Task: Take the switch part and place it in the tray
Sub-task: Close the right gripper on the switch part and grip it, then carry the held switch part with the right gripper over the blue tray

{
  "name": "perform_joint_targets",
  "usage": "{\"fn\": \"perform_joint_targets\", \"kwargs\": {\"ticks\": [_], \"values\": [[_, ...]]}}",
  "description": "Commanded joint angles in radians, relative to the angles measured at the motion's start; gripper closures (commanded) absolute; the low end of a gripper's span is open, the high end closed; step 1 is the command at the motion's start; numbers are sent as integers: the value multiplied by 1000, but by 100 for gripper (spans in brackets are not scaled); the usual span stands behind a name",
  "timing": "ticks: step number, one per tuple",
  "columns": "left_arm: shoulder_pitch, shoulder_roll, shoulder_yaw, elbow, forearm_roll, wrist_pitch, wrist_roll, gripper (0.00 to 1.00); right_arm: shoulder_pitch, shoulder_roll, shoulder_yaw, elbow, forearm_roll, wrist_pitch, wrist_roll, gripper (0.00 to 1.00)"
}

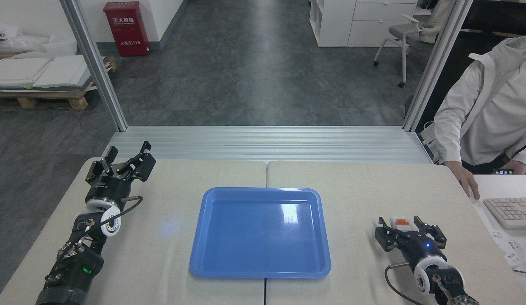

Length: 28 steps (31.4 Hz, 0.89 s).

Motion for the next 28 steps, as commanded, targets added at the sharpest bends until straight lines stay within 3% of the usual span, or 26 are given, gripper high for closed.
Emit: {"fn": "perform_joint_targets", "kwargs": {"ticks": [1, 8, 9, 11, 13, 17, 25, 28], "values": [[0, 0, 0, 1, 0, 0, 0, 0, -7, -5, 3, 26, 6, 0, 0, 2], [0, 0, 0, 0, 0, 0, 0, 0, -4, 1, 39, 26, 7, 0, 0, 3], [0, 0, 0, 0, 0, 0, 0, 0, -4, 1, 47, 26, 9, 1, 2, 7], [0, 0, 0, 1, 0, 0, 0, 0, 0, -2, 67, 26, 9, 1, 2, 24], [0, 0, 0, 0, 0, 0, 0, 0, 0, -5, 93, 26, 12, 26, 8, 48], [0, 0, 0, 0, 0, 0, 0, 0, 3, -5, 116, 32, 12, 75, 29, 75], [0, 0, 0, 1, 0, 0, 0, 0, -9, 6, 87, 17, -6, 127, 23, 85], [0, 0, 0, 0, 0, 0, 0, 0, -26, 27, 11, -55, -9, 133, 20, 85]]}}
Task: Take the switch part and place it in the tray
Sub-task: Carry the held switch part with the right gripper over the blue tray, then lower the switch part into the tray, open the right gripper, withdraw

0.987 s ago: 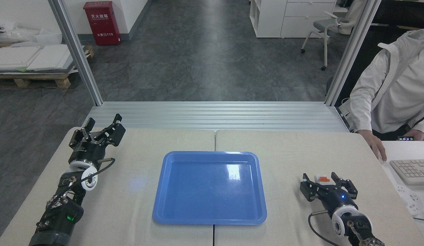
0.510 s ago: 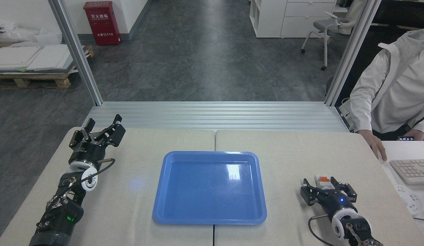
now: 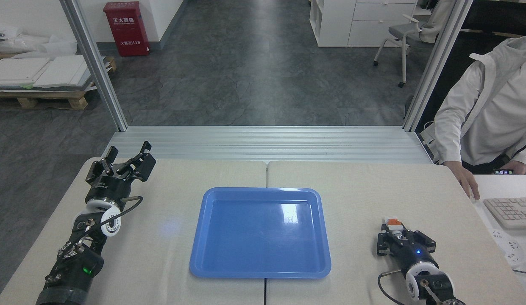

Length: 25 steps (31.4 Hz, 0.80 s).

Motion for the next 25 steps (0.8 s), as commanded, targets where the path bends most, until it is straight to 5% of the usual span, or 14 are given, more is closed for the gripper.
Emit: {"fn": "perform_joint_targets", "kwargs": {"ticks": [1, 4, 8, 11, 15, 25], "values": [[0, 0, 0, 0, 0, 0, 0, 0, -35, 37, -102, -112, -10, 15, -19, 85], [0, 0, 0, 0, 0, 0, 0, 0, -66, 101, -85, -189, 23, 61, 8, 85], [0, 0, 0, 0, 0, 0, 0, 0, -130, 182, 80, -270, 99, 219, 125, 84], [0, 0, 0, 0, 0, 0, 0, 0, -129, 238, 215, -335, 118, 287, 211, 83], [0, 0, 0, 0, 0, 0, 0, 0, -83, 347, 252, -346, 154, 325, 296, 81], [0, 0, 0, 0, 0, 0, 0, 0, -31, 347, 257, -234, 158, 308, 395, 79]]}}
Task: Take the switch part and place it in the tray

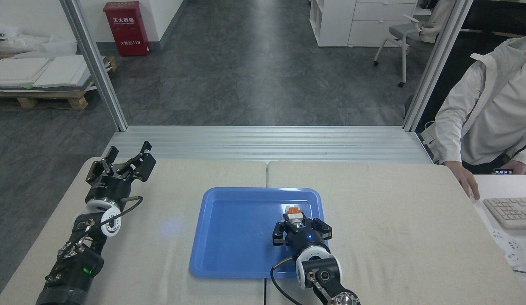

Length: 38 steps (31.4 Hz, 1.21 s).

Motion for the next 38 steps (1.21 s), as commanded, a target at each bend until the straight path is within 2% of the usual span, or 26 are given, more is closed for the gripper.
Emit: {"fn": "perform_joint_targets", "kwargs": {"ticks": [1, 5, 12, 15, 17, 18, 26, 29, 33, 36, 38], "values": [[0, 0, 0, 1, 0, 0, 0, 0, 10, -16, 2, 50, -12, -20, 27, 79], [0, 0, 0, 0, 0, 0, 0, 0, 10, -22, 1, 50, -38, -43, 24, 73], [0, 0, 0, 1, 0, 0, 0, 0, 1, -18, -2, 50, -44, -57, 18, 57], [0, 0, 0, 0, 0, 0, 0, 0, -5, -18, -6, 48, -46, -58, 11, 35], [0, 0, 0, 0, 0, 0, 0, 0, -5, -16, -9, 42, -50, -60, -3, 9], [0, 0, 0, 0, 0, 0, 0, 0, -8, -16, -10, 39, -56, -63, -9, 2], [0, 0, 0, 0, 0, 0, 0, 0, -41, -35, -48, 8, -101, -138, -64, 1], [0, 0, 0, 0, 0, 0, 0, 0, -77, -110, -157, 7, -102, -272, -142, 1], [0, 0, 0, 1, 0, 0, 0, 0, -107, -226, -335, 19, -105, -558, -316, 1], [0, 0, 0, 1, 0, 0, 0, 0, -107, -278, -482, 50, -128, -702, -364, 1], [0, 0, 0, 1, 0, 0, 0, 0, -107, -295, -550, 93, -164, -736, -367, 1]]}}
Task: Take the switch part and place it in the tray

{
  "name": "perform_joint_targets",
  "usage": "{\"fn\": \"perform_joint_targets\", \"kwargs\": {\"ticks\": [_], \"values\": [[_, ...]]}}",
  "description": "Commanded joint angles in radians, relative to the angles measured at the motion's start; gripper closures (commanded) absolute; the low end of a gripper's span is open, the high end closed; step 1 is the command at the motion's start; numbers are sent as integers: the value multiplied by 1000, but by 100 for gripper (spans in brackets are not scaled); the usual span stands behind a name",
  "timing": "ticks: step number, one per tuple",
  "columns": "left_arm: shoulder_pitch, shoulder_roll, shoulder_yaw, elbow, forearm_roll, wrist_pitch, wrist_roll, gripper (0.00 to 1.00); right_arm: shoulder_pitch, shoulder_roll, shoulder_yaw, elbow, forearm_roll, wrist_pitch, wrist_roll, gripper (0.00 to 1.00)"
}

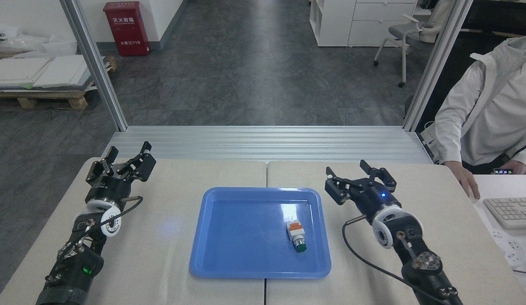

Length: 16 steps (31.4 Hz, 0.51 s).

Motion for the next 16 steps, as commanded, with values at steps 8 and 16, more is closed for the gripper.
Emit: {"fn": "perform_joint_targets", "kwargs": {"ticks": [8, 16], "values": [[0, 0, 0, 1, 0, 0, 0, 0, 59, -125, -234, 162, -184, -166, -65, 1], [0, 0, 0, -1, 0, 0, 0, 0, 61, -117, -234, 153, -185, -163, -75, 1]]}}
